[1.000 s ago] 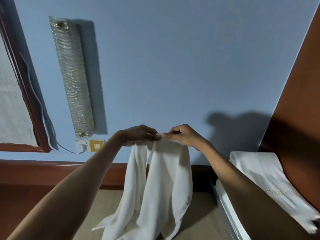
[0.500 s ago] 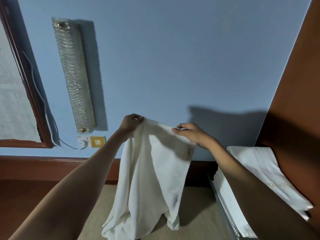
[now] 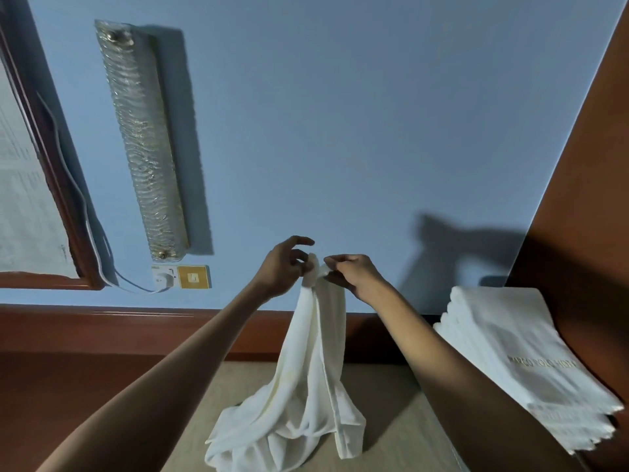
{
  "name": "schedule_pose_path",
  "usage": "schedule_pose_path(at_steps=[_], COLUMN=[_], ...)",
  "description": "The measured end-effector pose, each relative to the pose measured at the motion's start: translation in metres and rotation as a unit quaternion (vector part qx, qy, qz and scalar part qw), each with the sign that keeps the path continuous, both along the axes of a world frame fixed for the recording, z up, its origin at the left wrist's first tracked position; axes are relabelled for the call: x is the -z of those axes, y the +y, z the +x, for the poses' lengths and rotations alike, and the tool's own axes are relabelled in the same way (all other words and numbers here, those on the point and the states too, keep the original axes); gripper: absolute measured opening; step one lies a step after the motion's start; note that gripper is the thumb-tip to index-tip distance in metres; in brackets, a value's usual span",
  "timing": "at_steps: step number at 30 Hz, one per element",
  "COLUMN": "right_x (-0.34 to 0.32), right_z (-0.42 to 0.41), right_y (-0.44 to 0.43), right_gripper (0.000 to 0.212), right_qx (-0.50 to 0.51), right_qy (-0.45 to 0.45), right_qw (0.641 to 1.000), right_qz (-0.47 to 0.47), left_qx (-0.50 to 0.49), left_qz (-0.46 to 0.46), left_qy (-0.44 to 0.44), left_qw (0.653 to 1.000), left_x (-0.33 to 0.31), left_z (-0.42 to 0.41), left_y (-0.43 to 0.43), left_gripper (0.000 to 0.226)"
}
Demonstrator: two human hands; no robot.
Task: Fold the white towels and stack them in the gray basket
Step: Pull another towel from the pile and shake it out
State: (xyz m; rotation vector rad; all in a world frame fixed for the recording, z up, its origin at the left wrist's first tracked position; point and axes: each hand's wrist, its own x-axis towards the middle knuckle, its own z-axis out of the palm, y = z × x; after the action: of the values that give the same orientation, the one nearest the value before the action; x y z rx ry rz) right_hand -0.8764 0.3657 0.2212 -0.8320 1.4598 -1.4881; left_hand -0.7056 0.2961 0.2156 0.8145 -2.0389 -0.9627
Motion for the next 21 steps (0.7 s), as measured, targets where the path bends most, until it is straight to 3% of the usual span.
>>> schedule_pose_path(at_steps=[5,10,14,18,21], right_x=[0.001,0.003,0.003,0.003,0.006], right_z=[0.011,0.020,0.026,0.033,0.038], right_y=[-0.014,-0.033,-0.045,-0.054,-0.058], right_gripper=[0.005,0.017,0.018,0.012,0.022], right_qx=[0.026,0.045,0.046,0.030,-0.003], right_qy=[-0.100,-0.150,-0.155,-0.188,-0.141], right_qw=[0.995,0.988,0.987,0.982,0.990], right_qz=[-0.009,-0.008,-0.009,-0.019,-0.008], left_qx=[-0.020,0.019,0.022,-0.012,-0.002], left_qz=[-0.077,-0.024,-0.031,-0.083,-0.060], left_qy=[-0.012,0.028,0.042,0.057,0.071], left_qw=[0.997,0.999,0.998,0.995,0.996], left_x=[0.004,0.009,0.014,0.019,0.022], left_z=[0.011,0.018,0.024,0.028,0.032], left_y=[-0.015,-0.024,-0.036,-0.048,-0.059], left_gripper=[0.024,0.033,0.042,0.025,0.018])
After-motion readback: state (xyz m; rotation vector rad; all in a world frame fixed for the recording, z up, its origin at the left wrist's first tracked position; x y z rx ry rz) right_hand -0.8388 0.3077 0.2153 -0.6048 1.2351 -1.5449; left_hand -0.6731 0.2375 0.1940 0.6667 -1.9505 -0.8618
